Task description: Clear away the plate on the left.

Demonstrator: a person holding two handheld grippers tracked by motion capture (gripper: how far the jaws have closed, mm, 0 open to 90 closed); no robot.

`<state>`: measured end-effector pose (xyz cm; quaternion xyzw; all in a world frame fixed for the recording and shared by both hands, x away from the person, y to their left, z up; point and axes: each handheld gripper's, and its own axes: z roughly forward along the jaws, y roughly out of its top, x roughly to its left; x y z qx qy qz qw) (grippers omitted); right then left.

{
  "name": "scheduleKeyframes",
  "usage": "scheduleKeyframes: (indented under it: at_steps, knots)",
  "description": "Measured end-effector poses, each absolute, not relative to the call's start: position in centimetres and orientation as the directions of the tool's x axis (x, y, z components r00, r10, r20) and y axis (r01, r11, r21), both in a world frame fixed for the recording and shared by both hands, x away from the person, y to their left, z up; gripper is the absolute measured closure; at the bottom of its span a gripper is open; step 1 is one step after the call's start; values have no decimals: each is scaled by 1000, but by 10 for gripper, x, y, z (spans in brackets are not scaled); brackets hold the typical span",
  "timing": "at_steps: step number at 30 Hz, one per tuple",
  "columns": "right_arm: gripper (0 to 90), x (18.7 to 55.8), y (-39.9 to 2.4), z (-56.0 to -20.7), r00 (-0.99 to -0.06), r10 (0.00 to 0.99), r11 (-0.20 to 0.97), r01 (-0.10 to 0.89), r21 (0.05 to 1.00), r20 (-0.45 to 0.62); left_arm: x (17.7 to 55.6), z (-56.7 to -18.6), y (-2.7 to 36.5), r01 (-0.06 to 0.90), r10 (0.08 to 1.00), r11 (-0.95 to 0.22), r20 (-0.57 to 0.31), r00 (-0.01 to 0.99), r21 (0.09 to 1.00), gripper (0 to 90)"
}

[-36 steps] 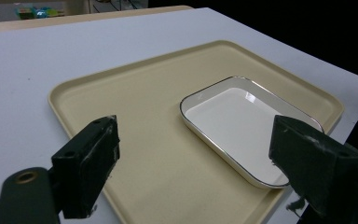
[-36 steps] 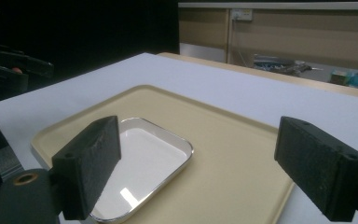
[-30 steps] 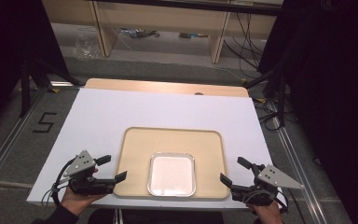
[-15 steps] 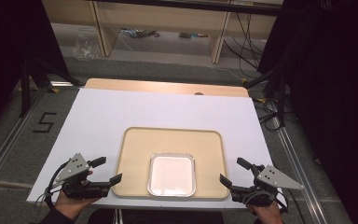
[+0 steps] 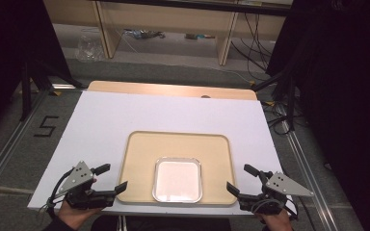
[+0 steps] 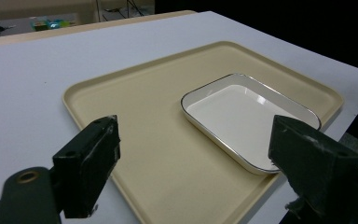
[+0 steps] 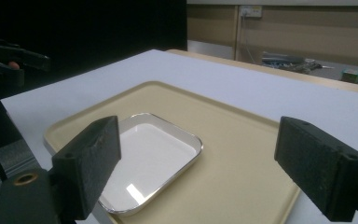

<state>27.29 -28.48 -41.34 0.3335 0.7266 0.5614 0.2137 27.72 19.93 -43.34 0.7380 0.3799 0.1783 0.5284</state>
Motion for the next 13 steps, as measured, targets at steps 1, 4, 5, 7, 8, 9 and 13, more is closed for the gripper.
scheduleKeyframes:
  at_steps: [1, 4, 5, 7, 8, 9, 13]
  knots:
    - [152, 273, -285, -413, -687, 724, 148, 241, 959, 61, 277, -433, 199, 372, 749, -153, -138, 648, 915, 163]
    - [152, 272, -285, -413, -683, 728, 152, 254, 955, 66, 278, -433, 200, 361, 745, -164, -125, 655, 918, 162]
    - [152, 272, -285, -413, -679, 731, 150, 260, 954, 71, 278, -433, 200, 366, 747, -168, -124, 653, 915, 162]
    - [152, 272, -285, -413, -679, 731, 150, 260, 954, 71, 278, -433, 200, 367, 746, -170, -124, 655, 915, 161]
    - [152, 272, -285, -413, -680, 730, 150, 259, 954, 70, 278, -433, 200, 368, 747, -168, -126, 653, 915, 161]
    - [152, 272, -285, -413, -681, 729, 150, 258, 954, 70, 278, -433, 200, 368, 747, -166, -127, 653, 915, 162]
    - [152, 273, -285, -413, -682, 728, 146, 248, 958, 65, 278, -434, 198, 388, 754, -156, -144, 641, 908, 162]
